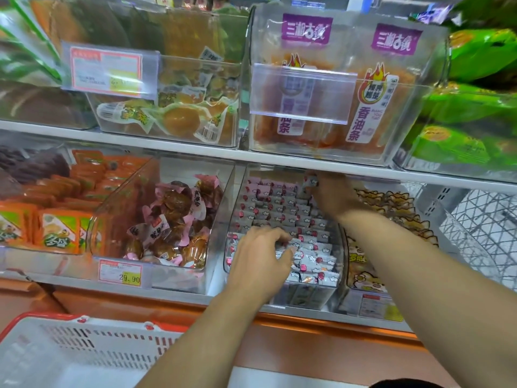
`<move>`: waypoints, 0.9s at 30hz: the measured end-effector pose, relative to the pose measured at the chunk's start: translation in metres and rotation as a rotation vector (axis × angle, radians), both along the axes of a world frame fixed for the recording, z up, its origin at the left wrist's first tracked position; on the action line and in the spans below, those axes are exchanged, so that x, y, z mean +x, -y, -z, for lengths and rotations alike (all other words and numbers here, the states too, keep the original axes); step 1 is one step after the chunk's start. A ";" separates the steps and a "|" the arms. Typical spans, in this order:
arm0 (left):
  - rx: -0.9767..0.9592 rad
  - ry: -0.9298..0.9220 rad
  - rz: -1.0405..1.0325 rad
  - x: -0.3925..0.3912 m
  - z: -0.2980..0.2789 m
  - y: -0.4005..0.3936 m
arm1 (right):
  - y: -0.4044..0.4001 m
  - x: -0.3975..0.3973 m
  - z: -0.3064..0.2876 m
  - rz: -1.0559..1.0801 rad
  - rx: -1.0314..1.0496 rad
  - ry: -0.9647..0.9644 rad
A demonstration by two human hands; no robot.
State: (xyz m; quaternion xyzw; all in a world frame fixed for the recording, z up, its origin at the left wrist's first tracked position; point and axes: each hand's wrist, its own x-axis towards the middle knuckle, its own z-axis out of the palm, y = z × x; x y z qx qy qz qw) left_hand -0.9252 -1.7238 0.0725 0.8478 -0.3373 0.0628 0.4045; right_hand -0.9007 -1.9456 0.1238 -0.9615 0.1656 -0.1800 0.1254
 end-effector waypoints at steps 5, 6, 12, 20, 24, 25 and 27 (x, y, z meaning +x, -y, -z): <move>0.000 -0.003 0.012 0.000 0.001 -0.001 | -0.010 0.002 0.001 -0.037 -0.265 -0.106; 0.002 -0.009 0.018 0.000 0.001 -0.001 | -0.012 0.002 0.002 -0.047 -0.300 -0.118; -0.010 -0.012 0.034 0.003 0.004 -0.003 | -0.014 0.012 0.002 -0.096 -0.282 -0.144; -0.028 -0.040 0.042 0.004 0.002 -0.006 | -0.021 0.020 0.002 -0.040 -0.249 -0.131; -0.036 -0.037 0.047 0.001 0.000 -0.008 | -0.020 0.025 0.001 0.010 -0.169 -0.060; -0.038 -0.037 0.045 0.001 -0.001 -0.008 | -0.018 0.027 0.000 0.030 -0.122 -0.002; -0.044 -0.044 0.034 -0.001 -0.003 -0.010 | -0.017 0.023 -0.003 0.049 -0.085 0.085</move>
